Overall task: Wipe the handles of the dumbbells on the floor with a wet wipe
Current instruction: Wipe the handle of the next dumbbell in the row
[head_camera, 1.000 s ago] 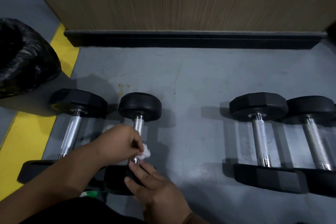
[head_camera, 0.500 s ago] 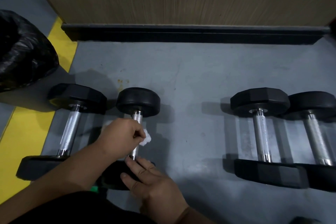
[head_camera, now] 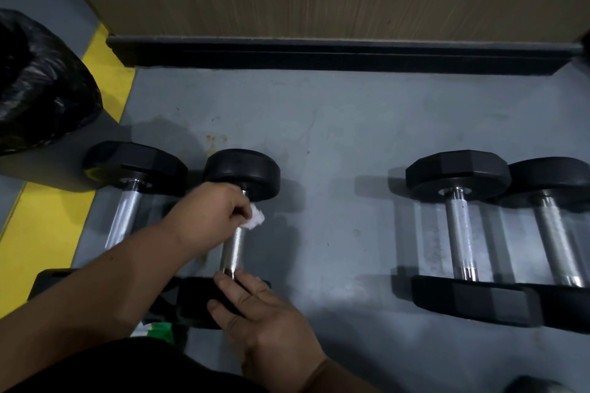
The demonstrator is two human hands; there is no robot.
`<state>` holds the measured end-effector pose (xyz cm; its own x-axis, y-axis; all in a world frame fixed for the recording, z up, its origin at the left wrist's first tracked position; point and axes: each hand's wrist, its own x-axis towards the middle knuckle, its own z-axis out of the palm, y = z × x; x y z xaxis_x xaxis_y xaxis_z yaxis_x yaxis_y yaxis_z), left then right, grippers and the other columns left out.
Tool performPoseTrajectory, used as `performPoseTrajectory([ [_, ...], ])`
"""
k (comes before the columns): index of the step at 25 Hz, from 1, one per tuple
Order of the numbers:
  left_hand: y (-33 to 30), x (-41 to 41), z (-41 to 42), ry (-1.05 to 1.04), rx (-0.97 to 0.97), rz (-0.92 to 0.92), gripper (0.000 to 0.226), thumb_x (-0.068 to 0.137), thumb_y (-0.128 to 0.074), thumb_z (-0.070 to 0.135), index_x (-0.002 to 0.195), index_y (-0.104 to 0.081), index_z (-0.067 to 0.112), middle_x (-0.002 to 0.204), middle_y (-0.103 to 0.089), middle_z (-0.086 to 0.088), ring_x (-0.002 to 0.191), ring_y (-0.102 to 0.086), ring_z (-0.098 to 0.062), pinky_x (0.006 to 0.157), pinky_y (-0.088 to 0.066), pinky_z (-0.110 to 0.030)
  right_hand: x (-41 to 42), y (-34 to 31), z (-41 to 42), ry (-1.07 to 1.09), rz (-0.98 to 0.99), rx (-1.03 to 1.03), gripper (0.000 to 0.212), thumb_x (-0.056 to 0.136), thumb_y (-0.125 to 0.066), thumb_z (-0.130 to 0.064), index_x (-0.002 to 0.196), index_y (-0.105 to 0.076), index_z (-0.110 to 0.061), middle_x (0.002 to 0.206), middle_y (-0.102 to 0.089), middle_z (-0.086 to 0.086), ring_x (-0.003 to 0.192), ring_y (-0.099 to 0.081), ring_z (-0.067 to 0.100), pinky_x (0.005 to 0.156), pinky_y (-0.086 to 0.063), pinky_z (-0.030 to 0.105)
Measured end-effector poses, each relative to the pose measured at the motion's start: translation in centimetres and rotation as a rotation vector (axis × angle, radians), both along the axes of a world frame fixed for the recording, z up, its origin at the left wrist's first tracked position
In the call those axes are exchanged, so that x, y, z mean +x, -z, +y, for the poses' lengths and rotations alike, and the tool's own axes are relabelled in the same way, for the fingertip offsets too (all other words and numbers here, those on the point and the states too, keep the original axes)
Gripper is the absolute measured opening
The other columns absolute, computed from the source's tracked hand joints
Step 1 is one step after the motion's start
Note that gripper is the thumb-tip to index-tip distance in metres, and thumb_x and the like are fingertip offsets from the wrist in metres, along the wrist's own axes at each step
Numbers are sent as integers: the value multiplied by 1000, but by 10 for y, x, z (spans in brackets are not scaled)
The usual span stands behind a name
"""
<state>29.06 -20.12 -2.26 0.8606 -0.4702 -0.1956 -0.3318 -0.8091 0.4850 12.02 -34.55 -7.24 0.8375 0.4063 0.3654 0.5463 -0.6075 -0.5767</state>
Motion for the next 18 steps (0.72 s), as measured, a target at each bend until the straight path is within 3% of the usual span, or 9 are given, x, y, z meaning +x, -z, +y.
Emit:
performPoseTrajectory([
  [2, 7, 1, 3, -1, -31, -97, 15, 74, -70, 10, 79, -78, 22, 82, -70, 8, 75, -67, -11, 73, -53, -25, 1, -3, 2, 3, 11, -10, 43, 106, -31, -22, 126, -69, -22, 148, -55, 4, 130, -57, 29, 102, -51, 38],
  [6, 11, -13, 8, -25, -72, -74, 17, 72, -75, 7, 76, -79, 23, 76, -68, 13, 73, -58, 3, 72, -41, -2, 3, -8, 4, -9, 5, -38, 53, 105, -21, -24, 126, -70, -23, 146, -57, 3, 128, -59, 28, 99, -53, 38],
  [9, 4, -19, 13, -27, 46, 95, 20, 71, -78, 13, 75, -79, 33, 71, -66, 20, 71, -62, 6, 74, -49, -13, 5, -10, 5, -34, 20, -55, 59, 105, -15, -26, 128, -69, -22, 147, -56, 5, 129, -58, 30, 99, -54, 40],
  [12, -5, -25, 14, 36, 173, 280, 22, 70, -74, 18, 72, -76, 40, 73, -70, 23, 73, -63, 10, 72, -48, -10, 5, -10, 9, -44, 34, -43, 59, 105, -15, -25, 128, -69, -20, 148, -55, 5, 131, -57, 31, 102, -52, 41],
  [18, 1, -21, 10, -7, 98, 164, 17, 74, -74, 17, 77, -77, 33, 75, -69, 21, 75, -62, 5, 76, -50, -16, 5, -12, 14, -27, 33, -79, 57, 107, -16, -28, 129, -68, -23, 148, -55, 3, 129, -57, 29, 103, -51, 39],
])
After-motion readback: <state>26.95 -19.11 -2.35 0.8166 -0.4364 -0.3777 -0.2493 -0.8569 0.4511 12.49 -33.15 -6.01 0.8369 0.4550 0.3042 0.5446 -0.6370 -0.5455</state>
